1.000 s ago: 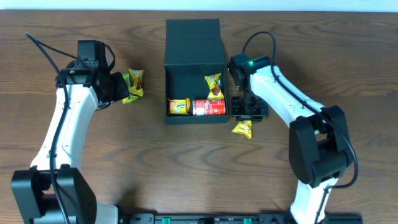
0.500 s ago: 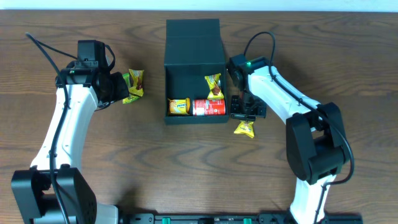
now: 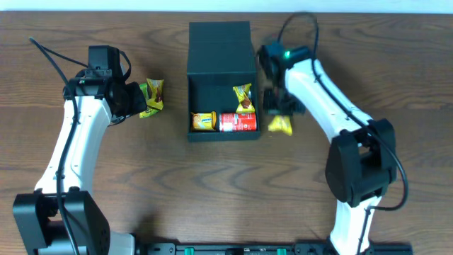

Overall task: Pack container
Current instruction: 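Lower the candy packet into the box and open the right gripper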

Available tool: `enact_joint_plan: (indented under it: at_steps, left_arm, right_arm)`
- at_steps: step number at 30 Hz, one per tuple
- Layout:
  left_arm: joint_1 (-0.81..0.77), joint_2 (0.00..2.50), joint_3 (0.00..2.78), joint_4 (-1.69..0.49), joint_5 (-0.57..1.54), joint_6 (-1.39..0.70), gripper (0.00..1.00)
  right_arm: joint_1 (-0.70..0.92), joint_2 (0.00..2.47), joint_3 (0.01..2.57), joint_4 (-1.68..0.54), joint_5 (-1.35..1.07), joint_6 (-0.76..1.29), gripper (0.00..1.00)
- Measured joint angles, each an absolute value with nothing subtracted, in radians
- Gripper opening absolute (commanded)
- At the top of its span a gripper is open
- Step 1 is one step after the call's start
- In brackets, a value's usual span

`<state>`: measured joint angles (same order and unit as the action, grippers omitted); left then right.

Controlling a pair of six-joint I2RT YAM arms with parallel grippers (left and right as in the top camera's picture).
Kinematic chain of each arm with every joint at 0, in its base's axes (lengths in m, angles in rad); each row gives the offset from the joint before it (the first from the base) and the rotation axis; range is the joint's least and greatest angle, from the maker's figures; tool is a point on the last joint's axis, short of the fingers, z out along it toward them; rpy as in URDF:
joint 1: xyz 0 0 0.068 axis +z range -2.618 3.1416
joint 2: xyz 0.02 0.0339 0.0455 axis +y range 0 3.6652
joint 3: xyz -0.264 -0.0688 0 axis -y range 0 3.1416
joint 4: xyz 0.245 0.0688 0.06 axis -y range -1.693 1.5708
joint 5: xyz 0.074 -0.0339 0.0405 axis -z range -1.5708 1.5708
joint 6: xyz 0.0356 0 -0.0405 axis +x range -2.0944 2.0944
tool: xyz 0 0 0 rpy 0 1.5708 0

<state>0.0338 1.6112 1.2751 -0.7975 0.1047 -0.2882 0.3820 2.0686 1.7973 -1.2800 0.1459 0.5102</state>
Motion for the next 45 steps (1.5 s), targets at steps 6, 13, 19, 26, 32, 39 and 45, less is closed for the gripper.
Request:
enact_joint_plan:
  at_steps: [6,13,19,26,32,39,45]
  left_arm:
    - [0.034,1.611,1.275,-0.797,0.105,-0.288,0.42]
    - [0.034,1.611,1.275,-0.797,0.105,-0.288,0.42]
    - [0.034,1.611,1.275,-0.797,0.105,-0.288,0.42]
    - [0.034,1.611,1.275,-0.797,0.105,-0.289,0.42]
    - [0.034,1.611,1.275,-0.797,0.105,-0.288,0.42]
    - [0.034,1.611,1.275,-0.798,0.105,-0.288,0.42]
    - [0.034,1.611,1.275,-0.801,0.105,-0.288,0.42]
  right_arm:
    - [0.409,2.067,2.046,-1.237,0.163,0.404,0.02]
    - [0.499,2.080,2.058,-1.154,0.002,0.231,0.01]
    - [0.530,2.168,2.059,-1.196,-0.099,0.130,0.01]
    - [0.530,2.200,2.059,-1.250,-0.146,0.069,0.01]
    - [0.530,2.237,2.059,-1.248,-0.138,0.082,0.01]
    - [0.530,2.281,2.060,-1.199,-0.095,0.168,0.01]
    - [0.530,2.291,2.060,-1.179,-0.067,0.242,0.02]
